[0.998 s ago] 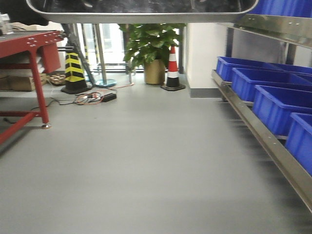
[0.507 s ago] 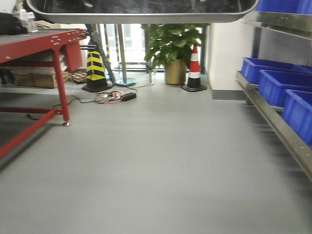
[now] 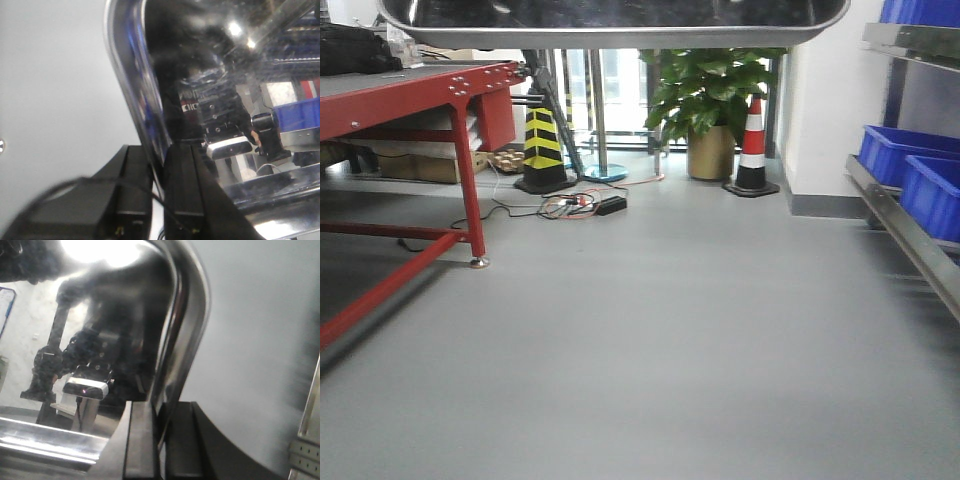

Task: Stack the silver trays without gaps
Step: 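Hold the tray raised with both grippers while the base drives away, then keep holding the tray while the base turns toward the other shelf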

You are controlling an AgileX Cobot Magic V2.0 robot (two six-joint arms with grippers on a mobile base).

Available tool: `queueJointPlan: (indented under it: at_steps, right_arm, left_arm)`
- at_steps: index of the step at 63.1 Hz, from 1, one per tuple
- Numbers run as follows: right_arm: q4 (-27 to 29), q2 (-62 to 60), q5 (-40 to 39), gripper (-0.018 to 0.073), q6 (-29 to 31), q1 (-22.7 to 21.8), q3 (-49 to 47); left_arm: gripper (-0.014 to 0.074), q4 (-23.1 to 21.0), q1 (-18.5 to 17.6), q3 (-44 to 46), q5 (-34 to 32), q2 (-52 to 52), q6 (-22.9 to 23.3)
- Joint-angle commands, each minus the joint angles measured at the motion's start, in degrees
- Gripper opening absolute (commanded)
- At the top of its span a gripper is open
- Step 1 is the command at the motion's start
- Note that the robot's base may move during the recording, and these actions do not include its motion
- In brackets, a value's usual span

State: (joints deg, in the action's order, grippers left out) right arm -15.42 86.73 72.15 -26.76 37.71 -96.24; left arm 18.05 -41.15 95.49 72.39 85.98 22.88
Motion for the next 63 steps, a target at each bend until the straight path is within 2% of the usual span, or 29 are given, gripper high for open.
queueJointPlan:
  at_steps: [1,63]
  right_arm:
    - [0.8,-2.4,1.6,0.0057,1.6,0.7,-1.8]
    - [0.8,-2.4,1.6,0.0057,1.6,0.7,-1.8]
  left_arm:
    - [-0.0048,-0.8,-1.1,1.5,2.2,-1.6,-1.9]
    - [-0.0048,-0.9,-1.1,1.5,1.9,0.1,-1.9]
